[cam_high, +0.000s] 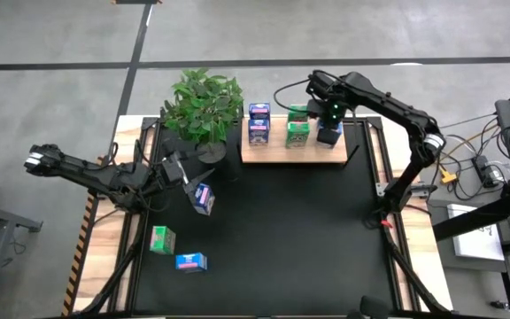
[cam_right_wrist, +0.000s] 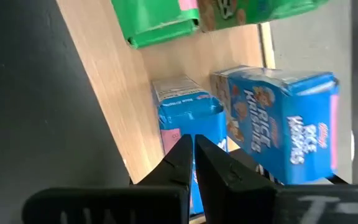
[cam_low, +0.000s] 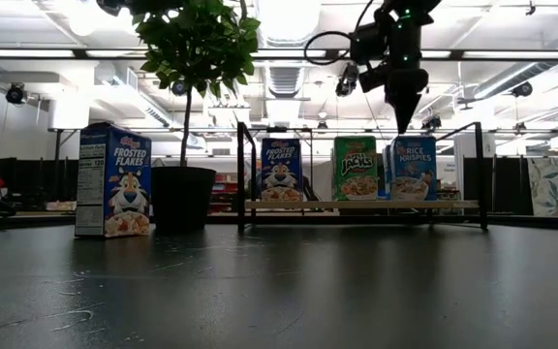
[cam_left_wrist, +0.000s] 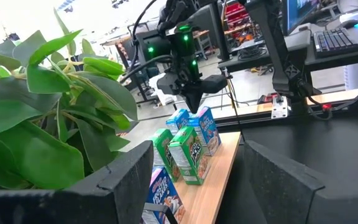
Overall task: Stack cereal on shelf
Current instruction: Put the dark blue cereal box on the shelf aligned with the other dark blue cereal boxes
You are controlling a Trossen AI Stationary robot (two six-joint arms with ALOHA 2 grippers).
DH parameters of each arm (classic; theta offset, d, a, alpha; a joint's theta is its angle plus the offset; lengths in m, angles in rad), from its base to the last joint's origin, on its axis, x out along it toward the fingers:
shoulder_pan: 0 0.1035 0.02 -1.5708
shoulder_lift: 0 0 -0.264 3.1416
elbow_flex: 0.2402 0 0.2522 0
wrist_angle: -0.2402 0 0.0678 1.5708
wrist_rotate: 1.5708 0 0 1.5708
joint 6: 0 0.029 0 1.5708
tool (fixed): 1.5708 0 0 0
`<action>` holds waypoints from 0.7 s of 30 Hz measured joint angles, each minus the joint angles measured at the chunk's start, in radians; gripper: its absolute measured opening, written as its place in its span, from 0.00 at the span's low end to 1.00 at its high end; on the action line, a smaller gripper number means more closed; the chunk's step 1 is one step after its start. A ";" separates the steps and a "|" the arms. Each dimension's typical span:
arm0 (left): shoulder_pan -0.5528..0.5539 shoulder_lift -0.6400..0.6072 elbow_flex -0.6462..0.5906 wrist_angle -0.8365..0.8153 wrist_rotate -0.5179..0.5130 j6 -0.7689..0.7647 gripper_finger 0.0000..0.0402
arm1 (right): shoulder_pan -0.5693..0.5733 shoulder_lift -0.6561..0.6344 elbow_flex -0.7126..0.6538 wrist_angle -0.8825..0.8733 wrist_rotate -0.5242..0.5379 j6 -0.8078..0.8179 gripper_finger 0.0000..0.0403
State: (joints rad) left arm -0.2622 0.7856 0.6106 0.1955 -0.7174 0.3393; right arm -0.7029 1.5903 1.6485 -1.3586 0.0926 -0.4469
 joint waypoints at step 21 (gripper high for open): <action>-0.207 0.057 0.091 -0.182 0.002 -0.352 0.58 | 0.363 -0.353 -0.110 0.340 0.005 0.186 0.02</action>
State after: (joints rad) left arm -0.4696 0.8426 0.7014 0.0132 -0.7154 -0.0128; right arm -0.3401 1.2377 1.5388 -1.0185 0.0978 -0.2611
